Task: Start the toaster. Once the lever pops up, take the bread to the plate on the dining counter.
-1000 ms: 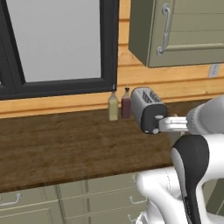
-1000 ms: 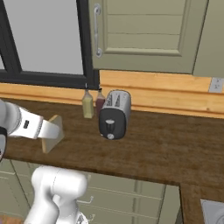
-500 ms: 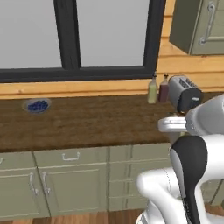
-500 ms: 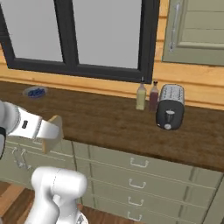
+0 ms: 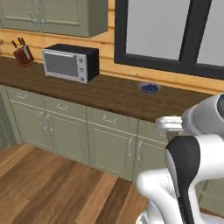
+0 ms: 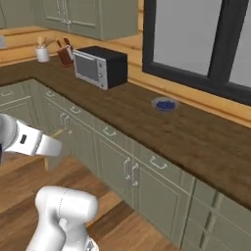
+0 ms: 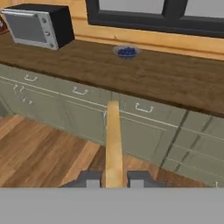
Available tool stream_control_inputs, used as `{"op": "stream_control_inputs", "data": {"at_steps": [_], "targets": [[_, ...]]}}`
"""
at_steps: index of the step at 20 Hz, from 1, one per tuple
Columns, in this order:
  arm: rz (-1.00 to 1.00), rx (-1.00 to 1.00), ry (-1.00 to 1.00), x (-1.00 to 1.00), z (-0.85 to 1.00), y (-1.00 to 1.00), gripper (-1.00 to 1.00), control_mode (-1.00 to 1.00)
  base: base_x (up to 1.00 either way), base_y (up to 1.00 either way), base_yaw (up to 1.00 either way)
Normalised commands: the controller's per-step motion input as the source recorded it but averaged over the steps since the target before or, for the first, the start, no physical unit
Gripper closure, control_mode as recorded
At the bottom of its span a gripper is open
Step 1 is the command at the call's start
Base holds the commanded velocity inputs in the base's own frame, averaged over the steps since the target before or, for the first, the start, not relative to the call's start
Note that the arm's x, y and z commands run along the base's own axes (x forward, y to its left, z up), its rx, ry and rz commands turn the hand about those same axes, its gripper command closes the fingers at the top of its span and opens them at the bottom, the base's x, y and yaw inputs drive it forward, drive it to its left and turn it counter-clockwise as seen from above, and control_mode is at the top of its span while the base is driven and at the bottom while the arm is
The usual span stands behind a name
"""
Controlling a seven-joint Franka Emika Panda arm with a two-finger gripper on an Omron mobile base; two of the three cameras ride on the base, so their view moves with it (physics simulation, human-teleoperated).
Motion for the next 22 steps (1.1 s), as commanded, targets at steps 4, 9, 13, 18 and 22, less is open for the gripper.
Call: {"op": "stream_control_inputs", "data": {"at_steps": [4, 9, 13, 18, 22], "targets": [[0.00, 0.00, 0.00, 0.00, 0.00, 0.00, 1.00, 1.00, -0.02, 0.60, 0.98], [0.00, 0.00, 0.00, 0.00, 0.00, 0.00, 1.00, 1.00, 0.00, 0.43, 0.96], [0.00, 0.00, 0.00, 0.00, 0.00, 0.00, 1.00, 1.00, 0.01, 0.31, 0.96], [0.00, 0.00, 0.00, 0.00, 0.00, 0.00, 1.00, 1.00, 0.26, 0.40, 0.85], [0.00, 0.00, 0.00, 0.00, 0.00, 0.00, 1.00, 1.00, 0.44, 0.26, 0.85]]}}
